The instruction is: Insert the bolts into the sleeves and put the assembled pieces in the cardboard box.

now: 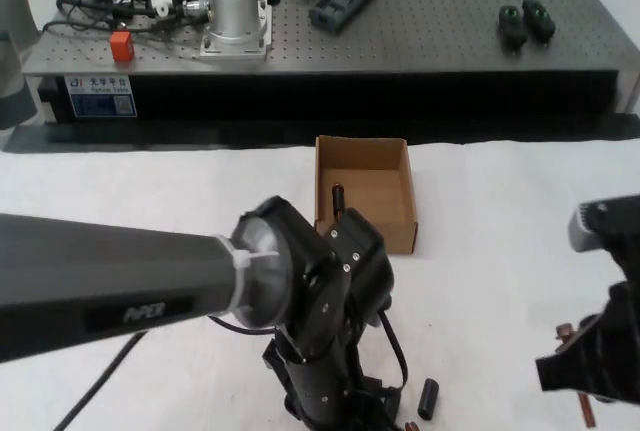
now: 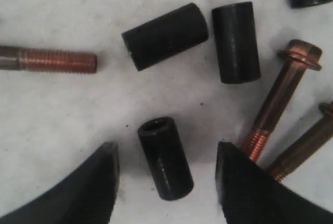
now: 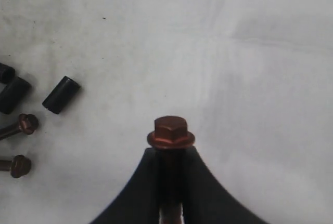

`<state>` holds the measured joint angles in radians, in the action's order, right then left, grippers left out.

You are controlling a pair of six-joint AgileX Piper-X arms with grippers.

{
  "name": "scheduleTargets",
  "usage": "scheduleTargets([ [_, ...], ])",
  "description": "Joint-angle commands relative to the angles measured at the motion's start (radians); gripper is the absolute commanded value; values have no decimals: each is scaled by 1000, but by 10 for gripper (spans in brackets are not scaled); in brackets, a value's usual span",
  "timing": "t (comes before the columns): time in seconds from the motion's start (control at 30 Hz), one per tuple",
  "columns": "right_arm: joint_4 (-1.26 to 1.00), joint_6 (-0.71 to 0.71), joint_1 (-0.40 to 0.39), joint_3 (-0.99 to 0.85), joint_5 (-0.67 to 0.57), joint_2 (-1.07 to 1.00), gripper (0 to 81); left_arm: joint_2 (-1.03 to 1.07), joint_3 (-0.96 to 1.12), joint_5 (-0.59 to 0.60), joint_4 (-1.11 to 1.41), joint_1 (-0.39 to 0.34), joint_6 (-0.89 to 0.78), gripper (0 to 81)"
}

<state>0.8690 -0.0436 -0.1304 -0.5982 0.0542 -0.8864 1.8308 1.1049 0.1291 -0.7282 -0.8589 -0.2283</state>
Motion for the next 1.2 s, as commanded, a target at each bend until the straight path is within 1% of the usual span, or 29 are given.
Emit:
scheduleTargets([
  [0.0, 33, -8, 6, 4, -13, 73, 6, 13, 11, -21, -5, -4, 12, 410],
  [0.1, 38, -8, 6, 4, -13, 101, 6, 30, 11, -21, -5, -4, 12, 399],
  [0.13, 38, -8, 6, 4, -13, 105, 6, 34, 11, -21, -5, -4, 12, 359],
  [0.17, 38, -8, 6, 4, -13, 107, 6, 36, 11, -21, -5, -4, 12, 295],
  [0.27, 38, -8, 6, 4, -43, 107, 6, 34, 11, -2, -14, -4, 12, 34],
  [0.3, 38, -8, 6, 4, -48, 107, 6, 32, 11, 15, -14, -4, 14, 1],
  [0.43, -3, -32, 6, 4, -121, 107, 6, -7, 22, 9, -14, -4, 7, 12],
  [0.5, -74, -66, 6, 4, -205, 107, 6, -71, 13, -13, -10, -4, -11, 12],
  [0.57, -193, -141, 4, 7, -334, 107, 6, -160, -38, -22, 52, -13, -18, 2],
  [0.6, -253, -179, 1, 12, -397, 107, 6, -221, -85, -19, 141, -15, -23, 6],
  [0.67, -442, -293, -12, 42, -524, 107, 6, -339, -200, 22, 318, -22, -23, 6],
  [0.73, -641, -383, -34, 79, -609, 107, 6, -461, -322, 117, 537, -22, -23, 6],
  [0.77, -775, -433, -50, 99, -625, 107, 6, -513, -368, 165, 624, -22, -23, 6],
  [0.8, -857, -475, -67, 118, -627, 107, 6, -557, -420, 212, 728, -22, -23, 6],
  [0.87, -1004, -548, -103, 143, -627, 107, 6, -622, -491, 235, 865, -22, -65, 6],
  [0.9, -1040, -556, -120, 148, -627, 107, 6, -649, -520, 236, 921, -22, -97, 6],
  [1.0, -1049, -556, -158, 148, -627, 107, 6, -692, -555, 263, 995, -22, -141, 6],
  [1.1, -1049, -556, -197, 148, -638, 98, 6, -696, -555, 310, 1008, -22, -141, 6],
  [1.17, -1049, -556, -222, 148, -638, 92, 6, -696, -555, 310, 1008, -22, -146, 6],
])
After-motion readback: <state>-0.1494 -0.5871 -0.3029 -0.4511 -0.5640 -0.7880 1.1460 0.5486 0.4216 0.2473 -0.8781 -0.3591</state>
